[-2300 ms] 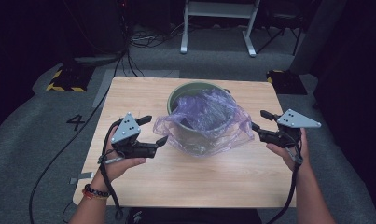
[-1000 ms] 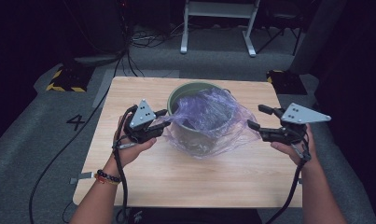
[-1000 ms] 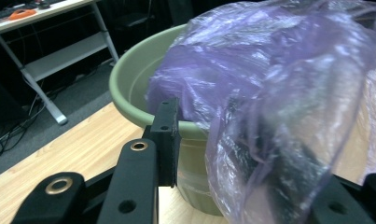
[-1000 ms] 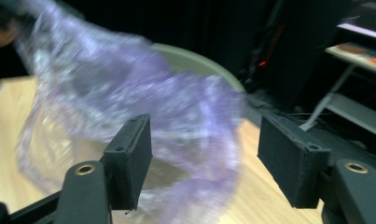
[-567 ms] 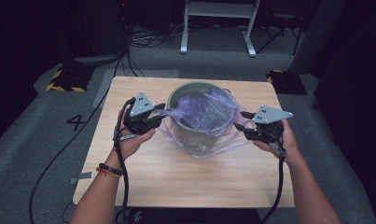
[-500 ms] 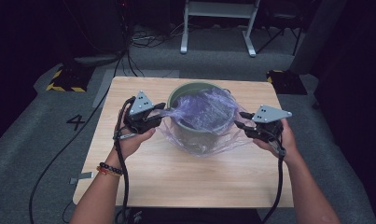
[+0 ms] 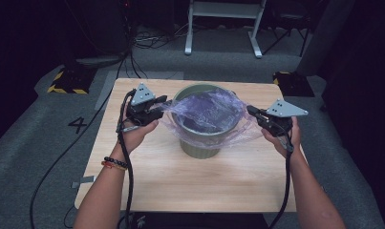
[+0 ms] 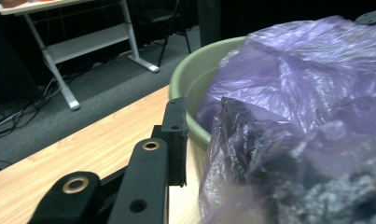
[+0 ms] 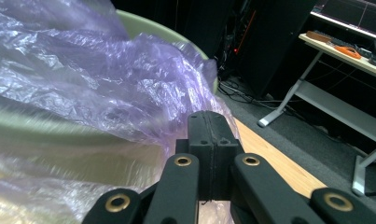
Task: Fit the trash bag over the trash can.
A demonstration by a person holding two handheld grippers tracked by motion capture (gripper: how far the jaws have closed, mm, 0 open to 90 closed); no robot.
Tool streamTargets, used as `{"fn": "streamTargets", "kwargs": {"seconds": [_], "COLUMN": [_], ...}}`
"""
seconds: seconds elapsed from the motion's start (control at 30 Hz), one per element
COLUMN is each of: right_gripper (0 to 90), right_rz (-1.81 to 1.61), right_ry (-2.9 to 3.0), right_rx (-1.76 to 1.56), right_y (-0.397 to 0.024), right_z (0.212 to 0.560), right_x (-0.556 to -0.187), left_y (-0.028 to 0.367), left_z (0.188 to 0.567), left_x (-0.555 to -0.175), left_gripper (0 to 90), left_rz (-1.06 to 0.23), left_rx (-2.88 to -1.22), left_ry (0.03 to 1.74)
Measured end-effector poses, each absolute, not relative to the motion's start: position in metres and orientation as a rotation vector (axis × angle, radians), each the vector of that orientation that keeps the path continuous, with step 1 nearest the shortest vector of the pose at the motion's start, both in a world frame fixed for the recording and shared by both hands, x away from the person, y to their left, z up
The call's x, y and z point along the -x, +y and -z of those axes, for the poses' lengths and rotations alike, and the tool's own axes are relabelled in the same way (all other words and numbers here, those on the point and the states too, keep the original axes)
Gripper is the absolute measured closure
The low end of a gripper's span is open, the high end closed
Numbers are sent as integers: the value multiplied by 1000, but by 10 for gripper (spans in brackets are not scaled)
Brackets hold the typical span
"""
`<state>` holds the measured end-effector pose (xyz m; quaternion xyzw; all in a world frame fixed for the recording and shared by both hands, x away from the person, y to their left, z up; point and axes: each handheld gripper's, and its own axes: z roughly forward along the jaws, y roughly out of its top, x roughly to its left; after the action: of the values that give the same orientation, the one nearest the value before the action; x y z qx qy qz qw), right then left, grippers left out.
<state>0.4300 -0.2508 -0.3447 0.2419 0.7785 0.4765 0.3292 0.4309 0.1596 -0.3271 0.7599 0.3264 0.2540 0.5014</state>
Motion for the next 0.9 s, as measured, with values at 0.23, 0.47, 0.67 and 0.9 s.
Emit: {"fn": "streamTargets", "kwargs": {"seconds": [0.23, 0.47, 0.67, 0.9], "right_gripper": [900, 900, 900, 900], "right_rz": [-1375, -1396, -1361, -1312], "right_ry": [2042, 2035, 2051, 2076], "right_rx": [-792, -1012, -1069, -1085], "right_y": [-259, -262, -256, -248], "right_z": [348, 362, 375, 384], "right_x": [-455, -479, -490, -500], "left_y": [159, 159, 154, 145], "left_z": [342, 363, 379, 392], "left_x": [-455, -481, -493, -500], "left_gripper": [697, 583, 576, 617], "left_rz": [-585, -535, -517, -508], "left_rx": [-1853, -1832, -1840, -1884], "left_ry": [879, 987, 1028, 1021]}}
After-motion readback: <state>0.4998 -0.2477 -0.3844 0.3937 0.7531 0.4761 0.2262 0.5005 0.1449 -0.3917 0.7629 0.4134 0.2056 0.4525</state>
